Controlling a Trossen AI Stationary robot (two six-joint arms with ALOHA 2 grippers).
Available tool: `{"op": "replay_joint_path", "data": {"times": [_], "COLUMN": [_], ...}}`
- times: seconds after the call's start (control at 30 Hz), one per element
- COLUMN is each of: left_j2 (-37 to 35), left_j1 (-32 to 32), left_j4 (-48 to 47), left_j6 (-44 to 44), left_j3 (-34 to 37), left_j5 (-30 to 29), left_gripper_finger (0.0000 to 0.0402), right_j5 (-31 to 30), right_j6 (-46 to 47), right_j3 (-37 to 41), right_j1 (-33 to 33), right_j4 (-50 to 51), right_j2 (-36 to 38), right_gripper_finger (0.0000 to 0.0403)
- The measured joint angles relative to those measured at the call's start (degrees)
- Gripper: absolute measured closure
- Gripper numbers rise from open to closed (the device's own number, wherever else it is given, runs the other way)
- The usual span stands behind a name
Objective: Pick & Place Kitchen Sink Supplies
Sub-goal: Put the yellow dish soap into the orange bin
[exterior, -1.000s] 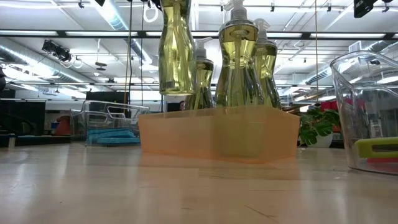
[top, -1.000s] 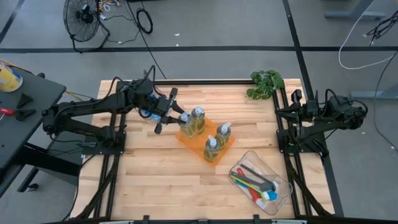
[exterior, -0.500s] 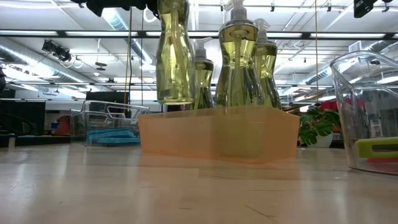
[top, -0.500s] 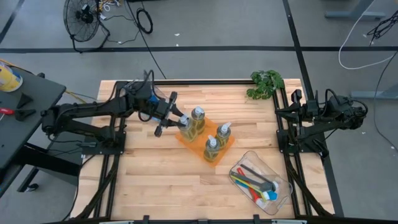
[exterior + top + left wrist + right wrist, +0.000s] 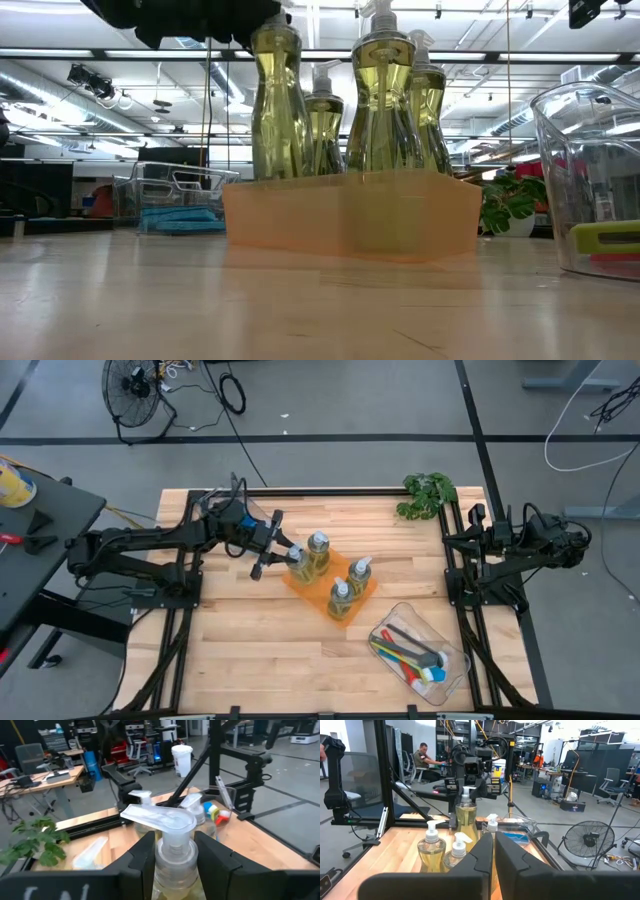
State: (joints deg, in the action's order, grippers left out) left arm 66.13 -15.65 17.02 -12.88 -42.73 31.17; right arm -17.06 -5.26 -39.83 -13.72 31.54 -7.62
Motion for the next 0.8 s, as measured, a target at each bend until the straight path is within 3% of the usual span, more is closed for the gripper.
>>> {"op": "replay_joint_path", "data": {"times": [0.8], "left_j2": [0.24], "left_j1": [-1.61], "left_j4": [3.51], "left_j6": [0.24], "left_j3": [4.78], "left_j5": [2.78], "left_gripper_finger": [0.0281], "right_j5": [-0.01], "right_j6": [0.0], "right_j3": [0.0], "right_j1": [0.01], "right_j4": [-0.01], "right_j2": [-0.02], "right_gripper_finger": [0.0382]}}
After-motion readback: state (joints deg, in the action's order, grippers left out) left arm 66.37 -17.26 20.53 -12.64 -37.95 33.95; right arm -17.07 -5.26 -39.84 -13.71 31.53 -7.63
